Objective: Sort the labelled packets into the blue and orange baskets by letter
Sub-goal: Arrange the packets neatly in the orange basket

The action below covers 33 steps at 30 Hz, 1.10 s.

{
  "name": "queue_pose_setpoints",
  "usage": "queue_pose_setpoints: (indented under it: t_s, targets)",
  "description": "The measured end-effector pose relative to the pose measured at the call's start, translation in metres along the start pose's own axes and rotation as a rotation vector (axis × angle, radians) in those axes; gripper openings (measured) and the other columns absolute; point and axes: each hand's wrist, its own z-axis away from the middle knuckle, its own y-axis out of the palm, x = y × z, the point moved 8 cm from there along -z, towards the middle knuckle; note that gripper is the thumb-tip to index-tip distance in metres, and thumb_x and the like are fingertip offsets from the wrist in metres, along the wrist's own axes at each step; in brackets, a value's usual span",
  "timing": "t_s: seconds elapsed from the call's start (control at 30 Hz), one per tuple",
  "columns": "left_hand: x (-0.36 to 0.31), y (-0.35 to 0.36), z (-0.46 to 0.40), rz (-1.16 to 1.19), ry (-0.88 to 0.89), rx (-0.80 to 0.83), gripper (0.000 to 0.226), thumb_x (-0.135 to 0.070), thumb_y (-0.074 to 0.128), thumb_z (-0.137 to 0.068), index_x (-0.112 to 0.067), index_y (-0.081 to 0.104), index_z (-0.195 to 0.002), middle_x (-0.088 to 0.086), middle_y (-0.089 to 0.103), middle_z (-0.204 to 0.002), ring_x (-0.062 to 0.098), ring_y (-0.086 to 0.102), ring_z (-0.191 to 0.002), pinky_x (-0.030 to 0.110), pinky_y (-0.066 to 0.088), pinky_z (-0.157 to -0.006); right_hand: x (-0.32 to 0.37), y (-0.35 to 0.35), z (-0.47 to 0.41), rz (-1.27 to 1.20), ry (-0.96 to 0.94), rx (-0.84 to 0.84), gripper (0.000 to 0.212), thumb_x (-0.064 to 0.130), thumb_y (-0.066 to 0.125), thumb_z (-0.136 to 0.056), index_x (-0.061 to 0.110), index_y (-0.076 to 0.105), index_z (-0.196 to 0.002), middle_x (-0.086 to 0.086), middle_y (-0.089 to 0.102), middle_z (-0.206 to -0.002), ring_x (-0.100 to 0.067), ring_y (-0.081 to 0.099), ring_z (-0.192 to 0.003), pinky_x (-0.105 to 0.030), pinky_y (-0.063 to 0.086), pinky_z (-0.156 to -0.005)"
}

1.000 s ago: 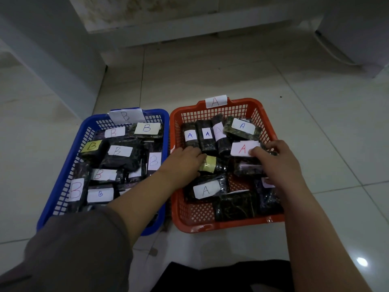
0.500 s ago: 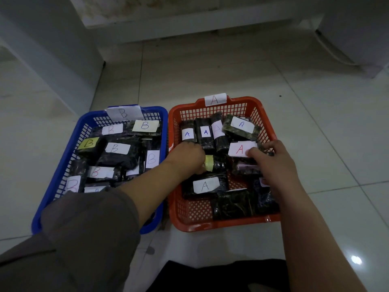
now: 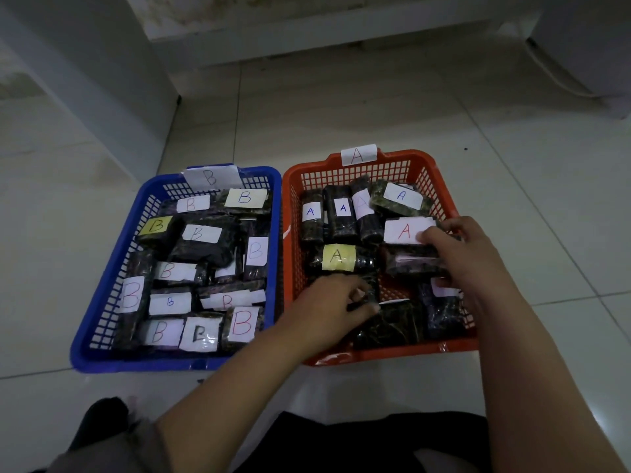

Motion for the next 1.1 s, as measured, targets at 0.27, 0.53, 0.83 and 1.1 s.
queue_pose_setpoints:
  t_s: [0.27,0.53,0.83,1.1]
  targets:
    - [-0.009,0.018,-0.01,-0.068,0.024,0.036,0.039,-0.012,0.072,-0.078,-0.021,0.058,-0.113,0.0,0.052,-0.113,0.015,0.05,-0.106,0.028,0.044,-0.089,-0.002,-0.005,-0.002,-0.082,-0.016,0.097,0.022,0.025,0.07,-0.077,0.028,0.056,-0.094,-0.002,0.063,-0.1,-0.023,0.066,-0.076,-0.028,0.049,-0.05]
    - [0.01,-0.028,0.019,-0.031,0.051,-0.026,0.035,-0.004,0.066,-0.076,-0.033,0.053,-0.091,-0.011,0.045,-0.1,0.002,0.047,-0.093,0.02,0.044,-0.078,0.0,-0.006,0.001,-0.229,0.038,0.203,0.012,0.021,0.059,-0.084,0.019,0.056,-0.096,-0.007,0.062,-0.097,-0.024,0.062,-0.077,-0.034,0.048,-0.057]
    - [0.02,-0.018,0.031,-0.221,0.114,0.133,0.03,-0.006,0.073,-0.076,-0.023,0.055,-0.093,-0.011,0.047,-0.103,0.004,0.046,-0.094,0.025,0.045,-0.08,-0.002,-0.001,0.004,-0.165,0.041,0.261,0.007,0.02,0.062,-0.082,0.022,0.056,-0.084,-0.006,0.064,-0.1,-0.026,0.063,-0.085,-0.034,0.049,-0.06]
    - [0.012,-0.022,0.025,-0.235,0.129,0.192,0.045,-0.015,0.064,-0.086,-0.03,0.053,-0.128,-0.009,0.059,-0.111,0.001,0.049,-0.089,0.015,0.041,-0.076,-0.003,0.001,0.005,-0.136,0.04,0.264,0.011,0.019,0.063,-0.083,0.023,0.053,-0.082,-0.004,0.066,-0.099,-0.026,0.064,-0.088,-0.036,0.05,-0.065]
